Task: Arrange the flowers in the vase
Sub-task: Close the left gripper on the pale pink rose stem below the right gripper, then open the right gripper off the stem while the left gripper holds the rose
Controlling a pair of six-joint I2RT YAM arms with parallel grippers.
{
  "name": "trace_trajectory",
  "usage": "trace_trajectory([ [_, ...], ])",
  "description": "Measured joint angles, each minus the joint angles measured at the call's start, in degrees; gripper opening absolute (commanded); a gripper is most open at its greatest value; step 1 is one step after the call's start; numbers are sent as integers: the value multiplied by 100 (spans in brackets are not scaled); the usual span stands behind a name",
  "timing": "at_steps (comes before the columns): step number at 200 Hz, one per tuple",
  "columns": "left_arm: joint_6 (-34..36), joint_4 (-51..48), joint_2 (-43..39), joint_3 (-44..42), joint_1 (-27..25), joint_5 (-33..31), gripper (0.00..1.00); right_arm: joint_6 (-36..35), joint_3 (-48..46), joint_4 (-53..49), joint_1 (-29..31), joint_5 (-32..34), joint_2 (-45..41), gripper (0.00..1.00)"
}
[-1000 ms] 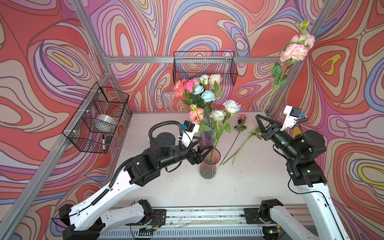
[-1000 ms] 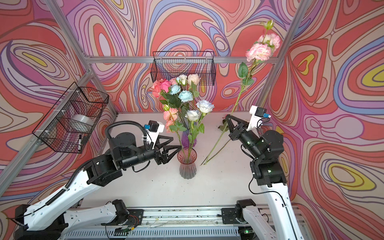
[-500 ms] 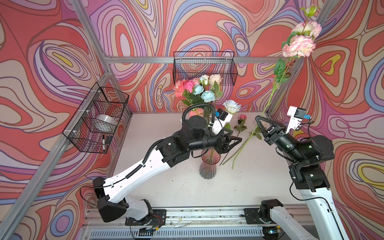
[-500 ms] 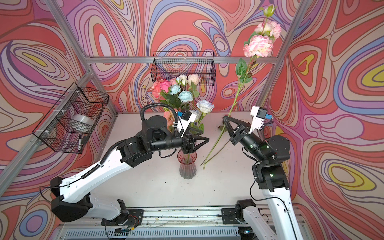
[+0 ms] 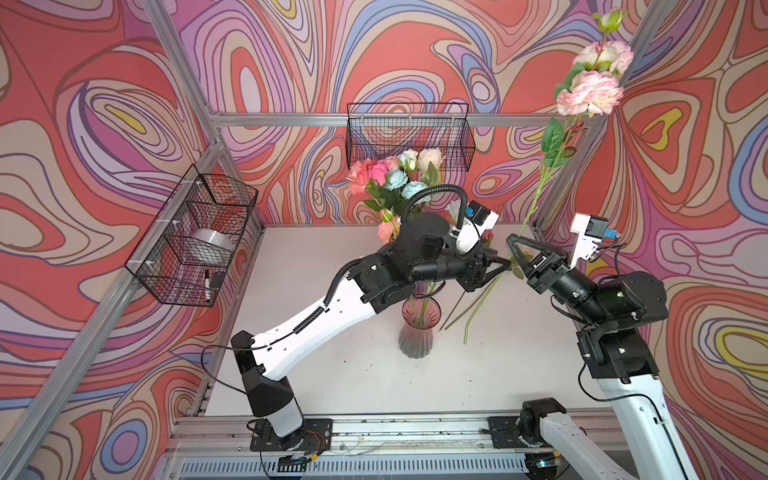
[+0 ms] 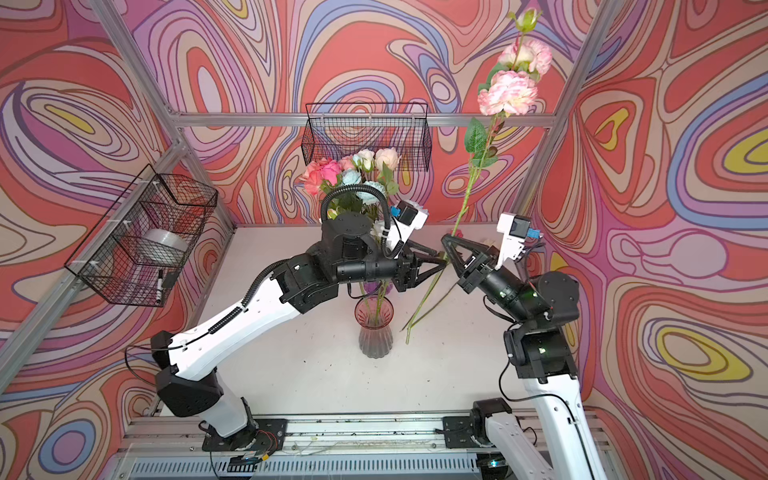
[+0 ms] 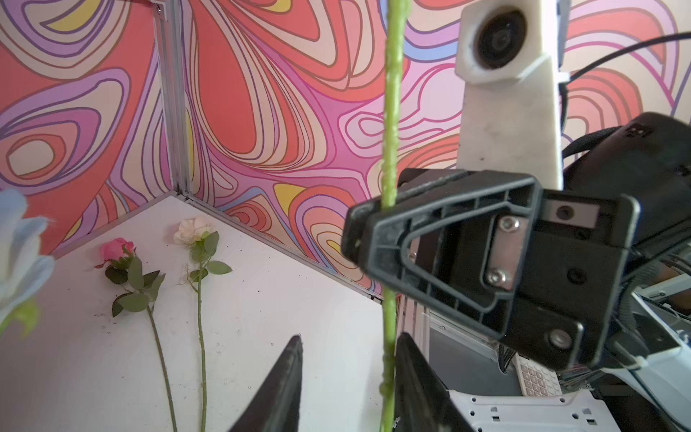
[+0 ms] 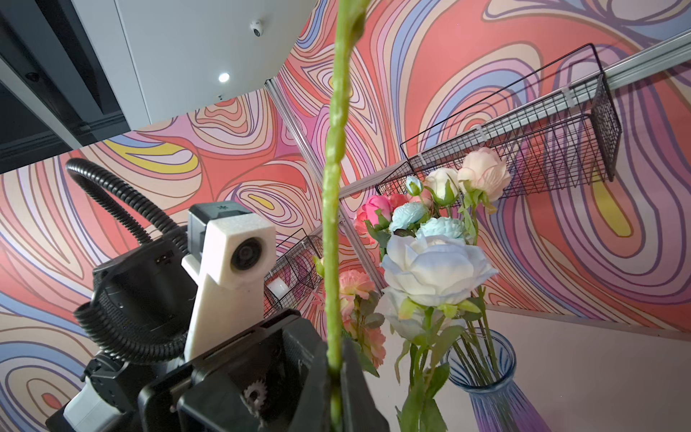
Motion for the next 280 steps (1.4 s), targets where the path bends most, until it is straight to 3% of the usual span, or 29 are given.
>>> trace_trajectory([
  [18, 0, -11, 120, 85, -17, 35, 28, 2, -44, 4, 24, -24, 4, 0],
  [52, 2, -48, 232, 168, -63, 83, 0, -2, -129, 26, 81, -26, 37, 0],
  [59, -7, -70, 232, 168, -70, 50, 0, -4, -131, 37, 92, -28, 46, 0],
  [81, -2, -39, 227, 144, -70, -22, 0, -52, -133, 39, 109, -28, 46, 27],
  [103, 28, 219, 76, -267, -70, -212, 0, -96, -129, 13, 125, -42, 35, 34],
  [205, 1340, 2218, -1781, -2940, -59, -1598, 0, -258, -94, -131, 133, 68, 22, 36],
  [280, 1676, 3084, -1799, -3713, 166, -2135, 0, -219, -92, -153, 138, 68, 109, 36],
])
